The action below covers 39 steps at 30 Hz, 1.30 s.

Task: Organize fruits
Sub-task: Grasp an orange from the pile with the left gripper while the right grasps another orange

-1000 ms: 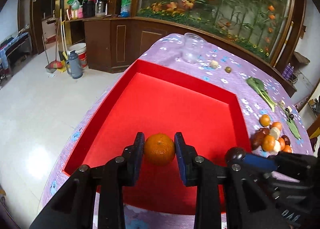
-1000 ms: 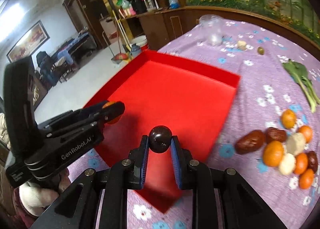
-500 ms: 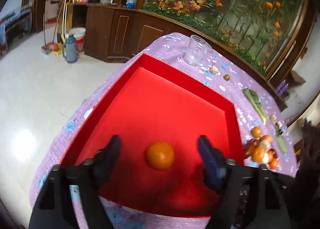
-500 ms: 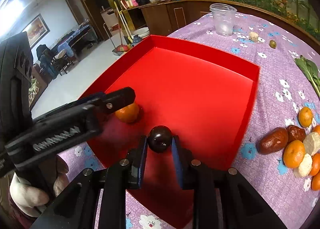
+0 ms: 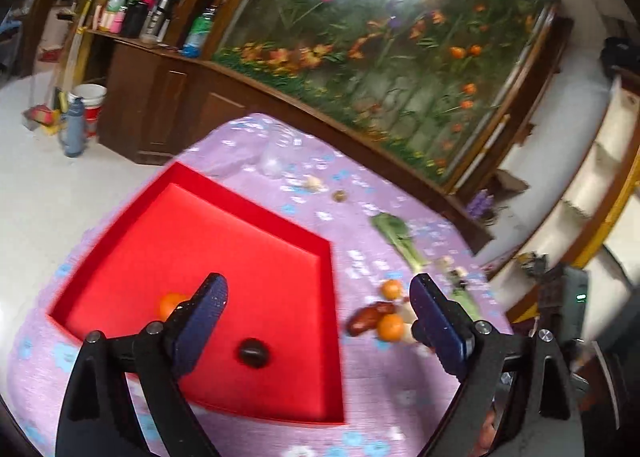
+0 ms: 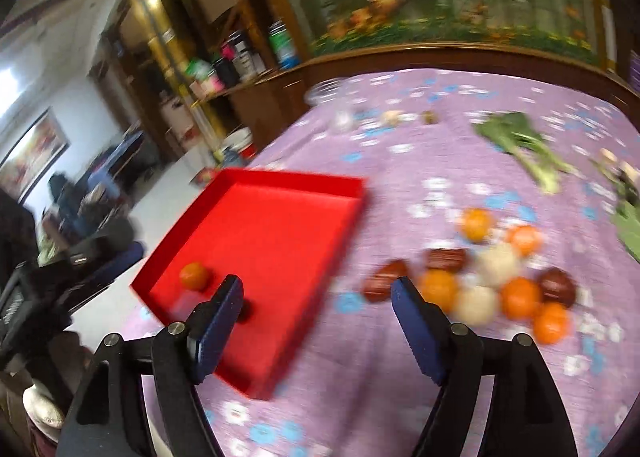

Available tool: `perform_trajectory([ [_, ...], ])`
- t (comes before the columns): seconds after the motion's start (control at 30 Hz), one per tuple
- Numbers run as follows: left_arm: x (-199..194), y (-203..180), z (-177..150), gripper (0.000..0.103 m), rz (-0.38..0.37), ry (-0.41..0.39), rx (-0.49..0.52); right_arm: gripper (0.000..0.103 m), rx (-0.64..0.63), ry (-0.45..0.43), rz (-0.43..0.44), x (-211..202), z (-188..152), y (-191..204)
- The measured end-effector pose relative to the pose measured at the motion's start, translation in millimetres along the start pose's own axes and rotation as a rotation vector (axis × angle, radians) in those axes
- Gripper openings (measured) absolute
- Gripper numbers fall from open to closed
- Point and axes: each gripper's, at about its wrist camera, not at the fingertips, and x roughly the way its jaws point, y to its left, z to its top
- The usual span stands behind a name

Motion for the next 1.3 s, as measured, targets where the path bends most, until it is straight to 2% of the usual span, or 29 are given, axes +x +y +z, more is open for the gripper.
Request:
perform_trajectory([
  [0.23,39.0,-13.6,-15.3,0.092,0.037,0.174,-0.05,0.081,0.114,-0.024,-0.175,-43.6,-19.8,-92.2],
  [0.37,59.7,-35.8,-25.1,0.092,0.041,0.237,0.005,0.081,0.165,-0.002,-0.231,-52.0,-32.5,-129.2],
  [0.63,89.9,-93.8,-50.5,0.091,0.014,0.3,0.25,0.078,0.131,0.032,-0.234,-31.8,-31.0,-141.5],
  [0.73,107.3,-103.2,-54.6,0.08,0.023,0.33,0.302,0.077,0.109,0.04,-0.21,-24.6,-31.0,-141.2],
  [0.87,134.3,-106.8,-52.9,0.06,0.048,0.381,0.342,0.076,0.085,0.058,-0.212,-15.5,-31.8,-139.9],
  [0.97,147.1,-114.2,-54.2,0.056,0.031,0.393,0.393,0.075,0.073,0.066,-0.218,-10.3,-30.6,-141.3],
  [1.07,157.5,-128.6,-61.4,0.047,0.016,0.405,0.48,0.073,0.063,0.078,-0.222,-3.6,-28.6,-143.3],
  [1.13,168.6,-133.7,-67.8,0.044,0.029,0.428,0.525,0.069,0.057,0.088,-0.225,0.8,-27.7,-144.0],
  [1.2,175.1,-135.4,-69.6,0.043,0.063,0.417,0.554,0.065,0.045,0.1,-0.234,6.3,-26.7,-143.4],
  [1.3,185.6,-131.5,-65.8,0.043,0.084,0.427,0.554,0.06,0.02,0.101,-0.243,9.8,-24.6,-140.0],
])
